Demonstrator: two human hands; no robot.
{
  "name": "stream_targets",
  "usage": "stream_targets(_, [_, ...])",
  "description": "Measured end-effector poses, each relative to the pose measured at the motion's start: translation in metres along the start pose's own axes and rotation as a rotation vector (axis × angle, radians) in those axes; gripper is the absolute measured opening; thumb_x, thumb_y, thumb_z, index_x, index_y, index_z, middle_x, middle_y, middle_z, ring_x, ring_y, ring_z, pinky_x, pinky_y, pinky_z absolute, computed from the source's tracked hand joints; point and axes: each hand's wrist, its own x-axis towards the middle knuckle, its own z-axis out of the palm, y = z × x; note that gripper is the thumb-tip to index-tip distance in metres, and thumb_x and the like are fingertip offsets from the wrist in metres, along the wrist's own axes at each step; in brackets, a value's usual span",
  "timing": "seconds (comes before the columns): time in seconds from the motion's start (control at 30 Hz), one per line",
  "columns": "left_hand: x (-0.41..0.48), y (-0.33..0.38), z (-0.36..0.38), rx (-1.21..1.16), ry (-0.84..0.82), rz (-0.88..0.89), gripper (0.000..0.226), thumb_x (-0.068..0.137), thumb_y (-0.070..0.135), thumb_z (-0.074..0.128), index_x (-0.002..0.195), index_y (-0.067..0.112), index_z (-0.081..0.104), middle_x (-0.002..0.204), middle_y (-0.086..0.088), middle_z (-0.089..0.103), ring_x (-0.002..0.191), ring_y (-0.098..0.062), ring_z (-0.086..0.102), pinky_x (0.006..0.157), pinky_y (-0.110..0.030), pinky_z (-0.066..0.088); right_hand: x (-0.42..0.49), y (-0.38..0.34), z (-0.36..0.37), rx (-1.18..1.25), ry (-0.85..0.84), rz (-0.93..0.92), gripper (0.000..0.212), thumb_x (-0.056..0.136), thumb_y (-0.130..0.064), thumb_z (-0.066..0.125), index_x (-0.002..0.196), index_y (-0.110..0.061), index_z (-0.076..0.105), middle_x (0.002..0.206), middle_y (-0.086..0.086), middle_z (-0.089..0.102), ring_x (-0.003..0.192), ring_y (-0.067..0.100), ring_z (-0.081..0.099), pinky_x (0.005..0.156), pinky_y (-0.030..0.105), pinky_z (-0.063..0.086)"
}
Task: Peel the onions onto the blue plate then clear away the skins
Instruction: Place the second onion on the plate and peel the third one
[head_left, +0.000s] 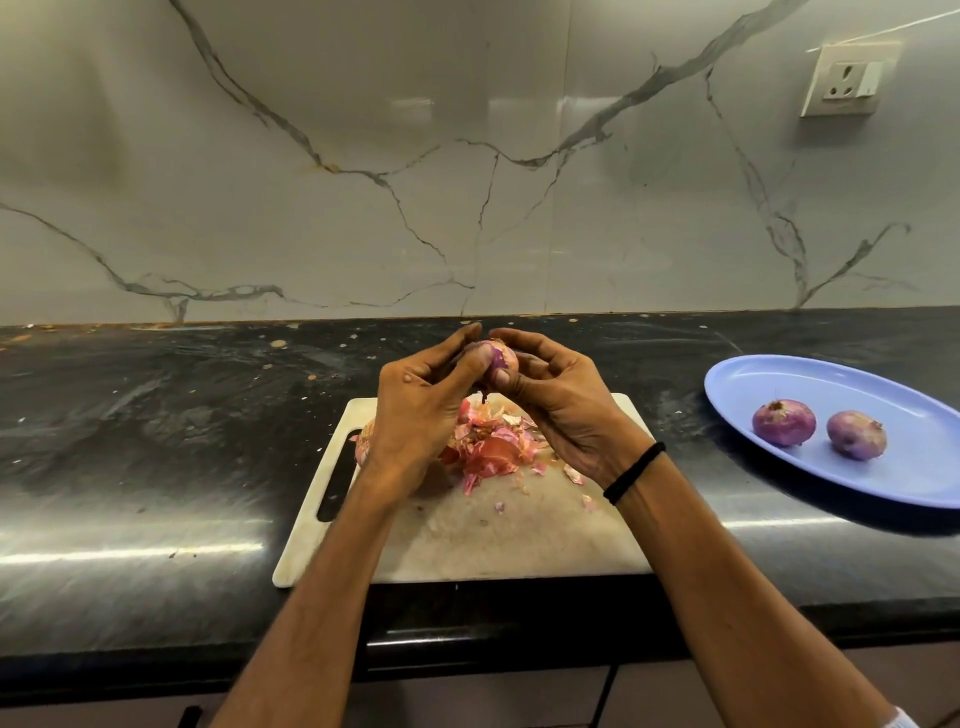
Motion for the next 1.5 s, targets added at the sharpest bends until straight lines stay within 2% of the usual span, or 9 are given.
stream_targets(0.27, [0.002, -0.002, -0.001, -0.083, 0.055, -0.048, 0.032, 0.087, 0.013, 0.072, 0.119, 0.009, 0.07, 0.104, -0.002, 0.076, 0.099, -0.017, 0.073, 0.088, -0.032, 0.059, 0.001, 0.002, 0.001, 0.037, 0.008, -0.062, 0.044, 0.08, -0.003, 0.069, 0.122, -0.007, 0.061, 0.125, 0.022, 0.064, 0.114, 0.036, 0.065, 0.094, 0.043, 0.057])
stream_targets(0.5, [0.002, -0.004, 0.003, 0.013, 0.112, 0.006, 0.042, 0.077, 0.016, 0.08, 0.118, 0.013, 0.071, 0.106, 0.003, 0.075, 0.101, -0.006, 0.071, 0.088, -0.024, 0.057, 0.003, 0.008, 0.002, -0.026, 0.097, -0.206, 0.029, 0.077, -0.011, 0.07, 0.105, -0.003, 0.065, 0.104, 0.014, 0.07, 0.101, 0.029, 0.069, 0.087, 0.04, 0.059])
stream_targets(0.67, [-0.001, -0.005, 0.004, 0.088, 0.133, 0.016, 0.053, 0.066, 0.027, 0.085, 0.117, 0.022, 0.071, 0.096, 0.019, 0.072, 0.096, 0.003, 0.069, 0.085, -0.017, 0.055, 0.007, 0.016, 0.002, -0.221, 0.2, -0.293, 0.016, 0.086, -0.007, 0.069, 0.102, -0.002, 0.068, 0.102, 0.016, 0.071, 0.098, 0.028, 0.071, 0.086, 0.038, 0.059])
stream_targets(0.9, [0.002, -0.005, 0.004, 0.073, 0.119, -0.037, 0.055, 0.063, 0.025, 0.086, 0.115, 0.017, 0.072, 0.101, 0.011, 0.075, 0.097, 0.001, 0.07, 0.088, -0.019, 0.056, 0.013, 0.023, 0.0, -0.633, 0.356, -0.332, 0.019, 0.1, -0.017, 0.055, 0.107, -0.005, 0.068, 0.099, 0.009, 0.071, 0.095, 0.023, 0.07, 0.082, 0.034, 0.06])
stream_targets(1.03, [0.002, -0.001, 0.005, -0.103, 0.108, -0.074, 0.038, 0.07, 0.021, 0.079, 0.107, 0.018, 0.073, 0.093, 0.007, 0.077, 0.096, -0.01, 0.073, 0.084, -0.026, 0.059, 0.011, 0.017, -0.002, -0.468, 0.398, -0.303, 0.011, 0.101, -0.009, 0.052, 0.104, -0.006, 0.063, 0.097, 0.01, 0.069, 0.092, 0.021, 0.071, 0.077, 0.03, 0.061])
stream_targets(1.13, [0.002, 0.0, 0.005, -0.257, 0.1, -0.098, 0.03, 0.079, 0.009, 0.073, 0.109, 0.015, 0.072, 0.097, 0.003, 0.077, 0.095, -0.016, 0.074, 0.076, -0.026, 0.06, 0.01, 0.015, -0.003, -0.281, 0.342, -0.225, 0.021, 0.1, 0.001, 0.05, 0.113, -0.011, 0.061, 0.111, 0.015, 0.068, 0.102, 0.025, 0.069, 0.084, 0.041, 0.06])
stream_targets(1.27, [0.002, 0.0, 0.006, -0.233, 0.104, -0.056, 0.031, 0.085, 0.003, 0.07, 0.114, 0.013, 0.071, 0.1, 0.006, 0.077, 0.098, -0.014, 0.073, 0.079, -0.025, 0.059, 0.008, 0.012, 0.001, -0.131, 0.226, -0.086, 0.024, 0.102, -0.02, 0.051, 0.121, -0.012, 0.064, 0.121, 0.017, 0.066, 0.113, 0.035, 0.064, 0.09, 0.052, 0.057])
stream_targets(1.37, [0.001, -0.002, 0.005, -0.138, 0.122, -0.03, 0.032, 0.083, 0.006, 0.073, 0.114, 0.016, 0.072, 0.104, 0.005, 0.076, 0.103, -0.012, 0.071, 0.09, -0.03, 0.058, 0.004, 0.009, 0.006, 0.028, 0.119, 0.001, 0.047, 0.092, -0.037, 0.055, 0.126, -0.006, 0.062, 0.122, 0.02, 0.065, 0.105, 0.031, 0.067, 0.087, 0.046, 0.059])
stream_targets(1.5, [-0.001, -0.001, 0.008, -0.01, 0.129, 0.015, 0.036, 0.081, 0.012, 0.078, 0.117, 0.015, 0.071, 0.101, 0.009, 0.076, 0.098, -0.003, 0.071, 0.083, -0.018, 0.056, 0.003, 0.009, 0.007, 0.011, 0.133, -0.051, 0.045, 0.091, -0.031, 0.057, 0.128, -0.005, 0.06, 0.126, 0.02, 0.063, 0.102, 0.025, 0.066, 0.079, 0.031, 0.058])
